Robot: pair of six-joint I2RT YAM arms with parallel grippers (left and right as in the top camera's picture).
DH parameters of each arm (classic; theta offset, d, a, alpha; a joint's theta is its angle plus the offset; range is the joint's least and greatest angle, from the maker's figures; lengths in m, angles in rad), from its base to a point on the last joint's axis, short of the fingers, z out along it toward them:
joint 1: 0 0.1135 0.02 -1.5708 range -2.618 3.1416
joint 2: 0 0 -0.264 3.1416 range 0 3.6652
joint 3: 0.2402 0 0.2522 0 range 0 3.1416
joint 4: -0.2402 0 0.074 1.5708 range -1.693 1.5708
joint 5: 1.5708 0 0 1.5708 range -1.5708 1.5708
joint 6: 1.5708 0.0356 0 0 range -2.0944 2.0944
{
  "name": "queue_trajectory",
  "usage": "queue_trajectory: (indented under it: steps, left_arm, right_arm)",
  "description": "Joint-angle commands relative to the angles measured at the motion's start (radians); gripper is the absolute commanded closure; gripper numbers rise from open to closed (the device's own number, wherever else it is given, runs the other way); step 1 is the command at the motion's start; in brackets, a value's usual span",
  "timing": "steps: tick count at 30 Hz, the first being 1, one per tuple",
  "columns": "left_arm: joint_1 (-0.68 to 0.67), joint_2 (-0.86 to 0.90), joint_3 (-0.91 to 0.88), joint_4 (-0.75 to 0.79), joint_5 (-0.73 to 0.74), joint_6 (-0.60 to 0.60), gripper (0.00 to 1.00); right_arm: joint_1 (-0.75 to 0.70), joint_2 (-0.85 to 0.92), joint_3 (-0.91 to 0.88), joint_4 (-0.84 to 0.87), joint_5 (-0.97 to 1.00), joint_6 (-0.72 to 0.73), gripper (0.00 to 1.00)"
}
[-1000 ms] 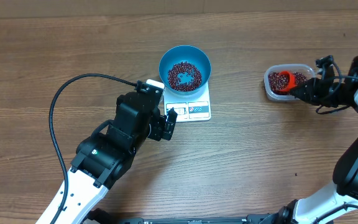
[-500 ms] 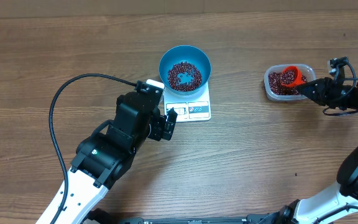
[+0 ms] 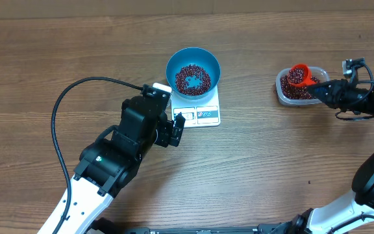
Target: Scoop item into bowl and weigh 150g on scale
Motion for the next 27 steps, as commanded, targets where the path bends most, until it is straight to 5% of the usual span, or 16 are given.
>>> queue_trajectory:
  steps: [1,27]
  left_arm:
    - [-0.006,0.005,-0.002,0.001,-0.013,-0.002,0.01]
    - [-0.006,0.005,-0.002,0.001,-0.013,-0.003,0.01]
  right_arm:
    - [-0.003,0.001,0.002,-0.003,-0.065,-0.002,0.96]
    - [0.112,0.001,0.002,-0.006,-0.126,-0.002,0.96]
